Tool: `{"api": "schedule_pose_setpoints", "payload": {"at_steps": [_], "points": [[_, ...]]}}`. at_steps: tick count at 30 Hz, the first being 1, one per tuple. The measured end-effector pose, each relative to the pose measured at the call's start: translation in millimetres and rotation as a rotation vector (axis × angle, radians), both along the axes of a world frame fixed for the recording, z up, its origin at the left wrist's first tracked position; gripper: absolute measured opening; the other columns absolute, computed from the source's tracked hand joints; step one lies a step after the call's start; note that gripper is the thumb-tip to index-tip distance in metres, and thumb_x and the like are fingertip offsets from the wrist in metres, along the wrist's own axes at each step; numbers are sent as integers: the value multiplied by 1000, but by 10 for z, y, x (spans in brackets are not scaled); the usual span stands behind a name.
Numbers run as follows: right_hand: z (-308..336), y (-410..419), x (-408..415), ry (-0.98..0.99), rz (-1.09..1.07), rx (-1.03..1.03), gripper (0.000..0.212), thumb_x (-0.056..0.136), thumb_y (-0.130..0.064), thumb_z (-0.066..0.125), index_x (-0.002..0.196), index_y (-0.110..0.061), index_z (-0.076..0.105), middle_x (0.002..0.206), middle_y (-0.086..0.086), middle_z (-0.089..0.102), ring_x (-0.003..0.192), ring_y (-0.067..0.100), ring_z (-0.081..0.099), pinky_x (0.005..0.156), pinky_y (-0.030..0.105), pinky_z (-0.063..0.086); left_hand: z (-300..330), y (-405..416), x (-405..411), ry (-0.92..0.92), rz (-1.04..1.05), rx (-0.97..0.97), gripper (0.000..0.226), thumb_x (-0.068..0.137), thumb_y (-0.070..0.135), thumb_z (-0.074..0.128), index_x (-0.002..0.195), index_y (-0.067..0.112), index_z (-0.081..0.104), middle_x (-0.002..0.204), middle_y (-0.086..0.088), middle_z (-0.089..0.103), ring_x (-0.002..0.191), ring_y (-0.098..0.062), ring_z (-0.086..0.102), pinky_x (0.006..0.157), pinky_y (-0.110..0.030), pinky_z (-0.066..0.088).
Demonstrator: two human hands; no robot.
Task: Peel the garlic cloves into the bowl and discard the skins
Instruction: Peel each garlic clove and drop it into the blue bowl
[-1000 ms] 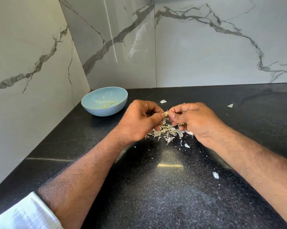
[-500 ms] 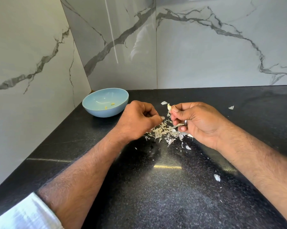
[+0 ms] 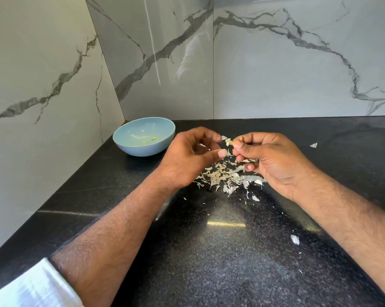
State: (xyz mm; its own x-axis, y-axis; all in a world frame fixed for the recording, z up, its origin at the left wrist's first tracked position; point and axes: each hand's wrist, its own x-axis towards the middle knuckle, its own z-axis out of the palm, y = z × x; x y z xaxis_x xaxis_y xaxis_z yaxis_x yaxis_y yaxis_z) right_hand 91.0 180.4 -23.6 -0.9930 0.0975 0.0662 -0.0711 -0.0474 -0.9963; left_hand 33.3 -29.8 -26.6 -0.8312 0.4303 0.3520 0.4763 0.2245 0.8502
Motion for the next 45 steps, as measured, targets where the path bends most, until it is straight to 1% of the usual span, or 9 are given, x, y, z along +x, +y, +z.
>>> {"api": "schedule_pose_setpoints", "payload": {"at_steps": [4,9,19,24,28,32,36,40,45], "points": [[-15,-29,11,-30,16,34,10,88,-14,79,96,-11,80,87,8,77,78,14,65,64,29,42,-56,76,21,50,-29,139,17,88,14,87,104,12,81,96,-8,81,94,-36,76,92,-55,63],[-24,-47,29,-94,10,39,14,87,-15,81,98,-6,79,83,8,75,74,14,62,59,27,40,-52,75,26,69,-29,166,10,90,14,86,99,12,81,94,-9,79,93,-39,74,91,-54,63],[93,-11,95,187,-51,456,4,89,-27,82,89,-24,84,78,-9,78,73,0,67,70,19,49,-21,58,64,232,24,-1,13,89,12,88,100,14,82,87,4,80,77,-17,77,72,-30,64],[90,-21,95,218,-48,507,4,91,-23,80,91,-25,84,83,-12,79,81,2,71,87,28,55,29,45,116,333,78,-87,11,89,15,88,98,15,84,81,10,79,72,-12,76,67,-22,60],[79,-16,78,220,-45,547,4,91,-24,80,89,-26,84,80,-10,78,80,11,72,83,29,55,51,62,141,498,109,-189,9,88,15,86,96,17,84,81,15,78,74,0,73,70,-15,57],[59,3,55,216,-53,618,7,93,-22,77,89,-25,82,70,-21,73,63,-6,60,62,10,45,54,86,152,588,112,-234,9,87,13,86,95,18,84,82,13,77,75,1,71,72,-15,57],[66,3,63,214,-18,656,12,98,-23,71,89,-25,79,57,-18,60,52,2,45,52,22,40,29,91,164,438,88,-155,8,89,12,85,95,17,83,80,11,78,72,-8,73,70,-23,60],[96,15,45,212,-46,598,11,96,-23,72,88,-24,79,67,-11,69,63,9,55,62,28,48,48,93,154,121,32,80,9,89,4,85,92,9,78,79,-3,77,63,-20,67,57,-27,54],[70,97,27,169,-147,632,8,87,-21,83,80,-22,78,77,-16,76,71,10,72,65,21,56,80,55,129,-188,-56,378,15,82,4,85,95,8,78,89,-15,79,76,-21,73,72,-26,57]]}}
